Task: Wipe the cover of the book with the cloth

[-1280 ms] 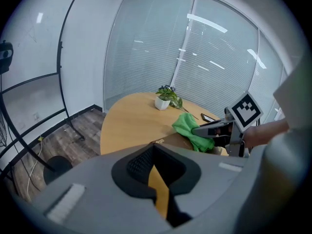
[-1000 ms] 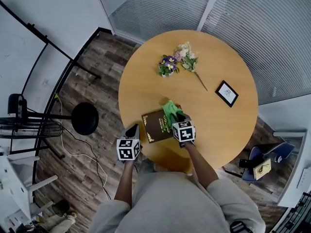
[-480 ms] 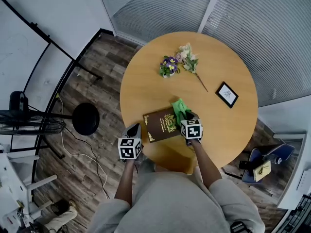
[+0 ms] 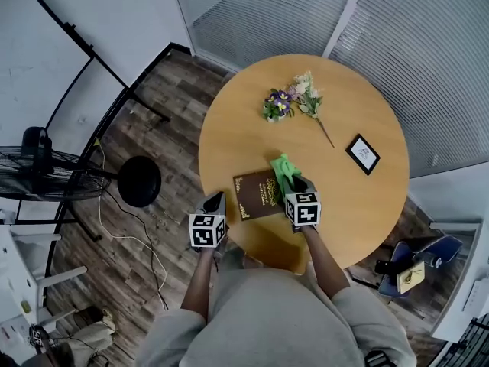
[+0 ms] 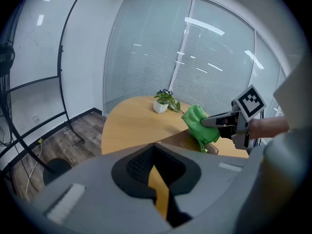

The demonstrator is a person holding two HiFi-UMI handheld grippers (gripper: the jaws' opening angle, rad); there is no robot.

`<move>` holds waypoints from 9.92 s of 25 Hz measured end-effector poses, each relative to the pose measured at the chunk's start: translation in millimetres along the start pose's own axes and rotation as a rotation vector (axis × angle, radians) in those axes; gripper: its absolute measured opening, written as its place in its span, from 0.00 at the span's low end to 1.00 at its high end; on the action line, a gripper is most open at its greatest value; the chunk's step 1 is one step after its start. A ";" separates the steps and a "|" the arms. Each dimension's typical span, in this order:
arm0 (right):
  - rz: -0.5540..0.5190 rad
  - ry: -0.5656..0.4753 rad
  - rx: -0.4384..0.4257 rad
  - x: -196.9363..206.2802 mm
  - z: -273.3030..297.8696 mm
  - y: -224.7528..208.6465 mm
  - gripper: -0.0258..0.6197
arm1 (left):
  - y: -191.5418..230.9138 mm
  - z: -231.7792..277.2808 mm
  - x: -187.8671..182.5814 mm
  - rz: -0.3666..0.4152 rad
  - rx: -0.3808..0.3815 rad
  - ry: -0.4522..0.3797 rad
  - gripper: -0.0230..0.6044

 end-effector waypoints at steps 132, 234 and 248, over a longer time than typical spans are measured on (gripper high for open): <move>-0.102 0.179 -0.309 66.5 16.7 148.1 0.15 | 26.2 -50.4 42.6 -0.094 -0.107 -0.017 0.05; 0.117 -0.148 0.212 22.7 -93.9 -79.4 0.15 | -77.0 25.1 -100.6 0.259 0.142 -0.110 0.05; 0.056 -0.331 0.233 -36.0 -134.0 -70.9 0.15 | -83.8 10.8 -148.2 0.304 0.154 -0.222 0.05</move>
Point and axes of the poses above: the fingertips, and each gripper's own axes: z forward along the fingers, y to its left, x out of its underside, the point moved 6 cm from there along -z, backward along the fingers, and after that the axes turned 6 degrees about y, right-handed, at the moved point
